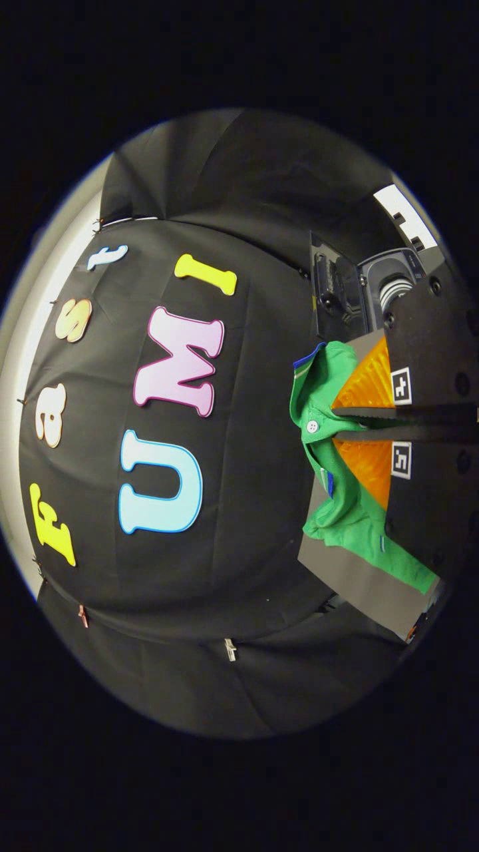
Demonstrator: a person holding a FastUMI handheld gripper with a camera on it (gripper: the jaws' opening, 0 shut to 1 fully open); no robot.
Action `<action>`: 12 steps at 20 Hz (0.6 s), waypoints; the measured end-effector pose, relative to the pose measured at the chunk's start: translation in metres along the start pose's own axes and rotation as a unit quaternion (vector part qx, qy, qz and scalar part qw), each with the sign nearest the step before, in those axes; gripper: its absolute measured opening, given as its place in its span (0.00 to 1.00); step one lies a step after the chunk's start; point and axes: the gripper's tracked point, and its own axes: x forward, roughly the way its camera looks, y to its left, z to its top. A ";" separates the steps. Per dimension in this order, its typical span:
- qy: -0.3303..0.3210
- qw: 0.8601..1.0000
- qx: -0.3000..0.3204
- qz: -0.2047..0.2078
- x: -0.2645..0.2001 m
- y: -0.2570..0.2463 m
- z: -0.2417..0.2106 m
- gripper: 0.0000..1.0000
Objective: Put the clothes into the washing machine and then close the washing machine lid.
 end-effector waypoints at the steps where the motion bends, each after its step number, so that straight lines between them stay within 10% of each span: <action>1: -0.002 1.000 0.007 0.005 -0.002 -0.006 0.003 0.06; 12: -0.010 0.998 0.034 0.051 -0.011 -0.130 0.010 0.06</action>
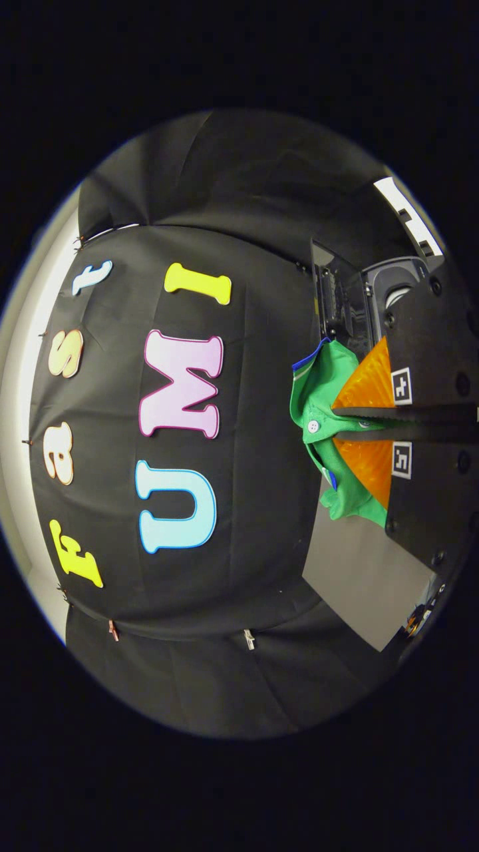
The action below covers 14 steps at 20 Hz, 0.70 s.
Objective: Put the clothes into the washing machine and then close the washing machine lid.
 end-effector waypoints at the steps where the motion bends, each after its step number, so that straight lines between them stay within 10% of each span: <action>1: -0.002 1.000 0.002 0.005 -0.001 -0.012 -0.001 0.05; 14: -0.002 0.997 0.032 -0.070 0.027 -0.191 -0.024 0.06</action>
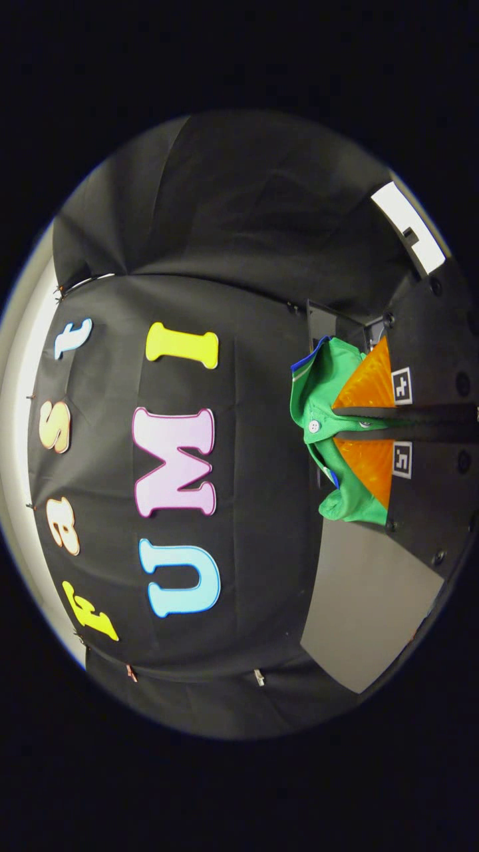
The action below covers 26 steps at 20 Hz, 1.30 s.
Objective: Put the clothes into the washing machine and then close the washing machine lid.
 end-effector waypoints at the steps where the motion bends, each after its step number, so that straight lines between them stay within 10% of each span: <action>1: -0.006 1.000 0.005 -0.008 0.006 -0.010 -0.001 0.05; 26: 0.238 0.970 -0.045 0.002 0.158 -0.042 -0.301 0.05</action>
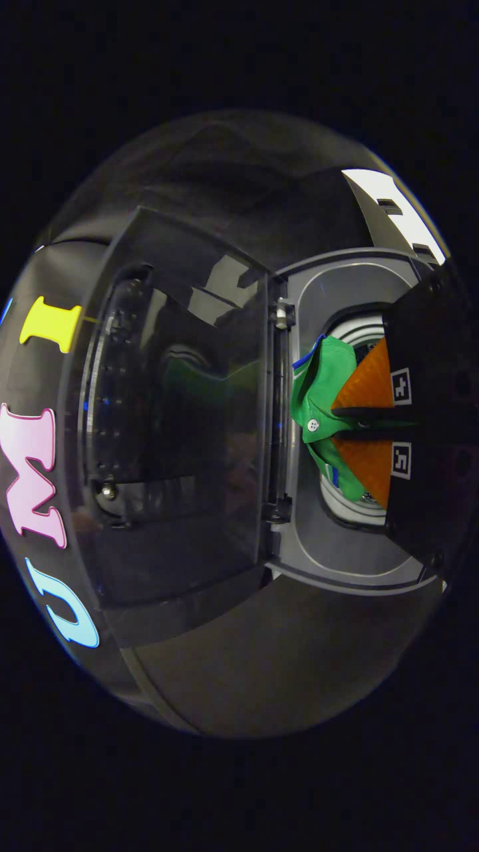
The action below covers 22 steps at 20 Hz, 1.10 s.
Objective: Put the clothes into the washing machine and then close the washing machine lid.
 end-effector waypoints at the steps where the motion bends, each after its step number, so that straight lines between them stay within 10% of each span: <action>1: 0.010 1.000 0.000 0.003 0.008 0.001 -0.007 0.06; 17: 0.141 0.990 0.001 0.017 0.062 0.007 -0.089 0.07; 22: 0.164 0.986 0.002 0.011 0.060 0.001 -0.102 1.00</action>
